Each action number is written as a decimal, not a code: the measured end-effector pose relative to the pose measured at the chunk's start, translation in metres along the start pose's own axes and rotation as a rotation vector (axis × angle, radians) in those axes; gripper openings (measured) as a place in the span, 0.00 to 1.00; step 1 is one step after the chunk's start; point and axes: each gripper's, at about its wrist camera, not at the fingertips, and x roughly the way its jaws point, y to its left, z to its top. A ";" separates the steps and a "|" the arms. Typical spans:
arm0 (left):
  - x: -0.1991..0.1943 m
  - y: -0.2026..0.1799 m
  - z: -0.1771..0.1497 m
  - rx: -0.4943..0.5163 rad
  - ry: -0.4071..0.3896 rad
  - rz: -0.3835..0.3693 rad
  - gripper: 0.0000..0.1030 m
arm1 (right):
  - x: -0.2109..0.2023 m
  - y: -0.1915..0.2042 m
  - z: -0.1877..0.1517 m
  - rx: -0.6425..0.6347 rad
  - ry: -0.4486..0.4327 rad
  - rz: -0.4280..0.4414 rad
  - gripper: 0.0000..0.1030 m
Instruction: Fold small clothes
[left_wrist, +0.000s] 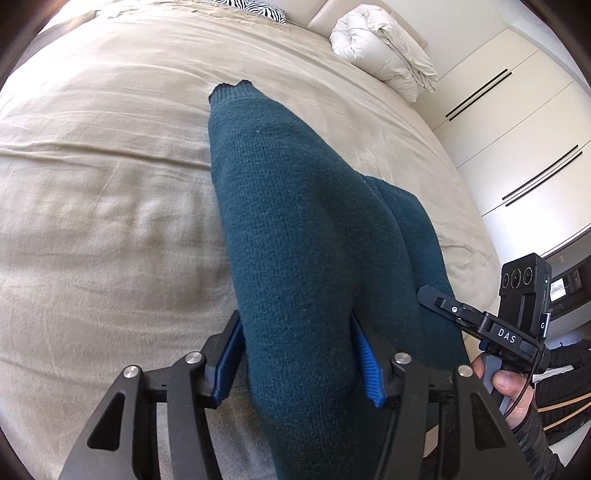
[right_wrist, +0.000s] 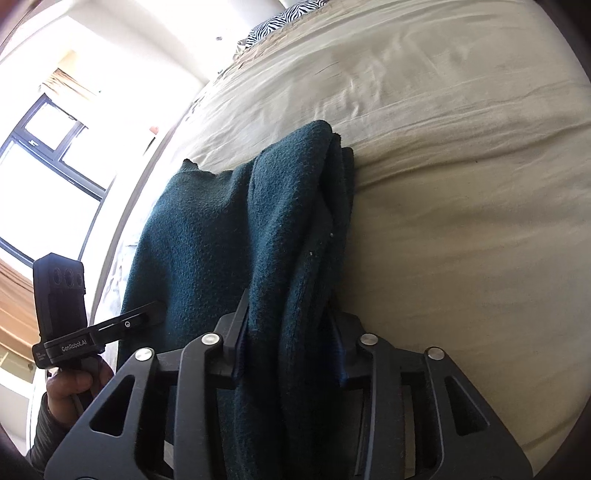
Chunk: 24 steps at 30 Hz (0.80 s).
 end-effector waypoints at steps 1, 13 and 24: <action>-0.001 0.001 -0.001 -0.003 -0.006 0.000 0.60 | -0.003 -0.002 -0.001 0.003 -0.006 0.003 0.38; -0.064 -0.025 -0.020 0.085 -0.229 0.160 0.63 | -0.049 -0.027 -0.003 0.065 -0.099 -0.024 0.45; -0.159 -0.117 -0.038 0.367 -0.707 0.466 1.00 | -0.144 0.022 0.004 -0.075 -0.395 -0.207 0.56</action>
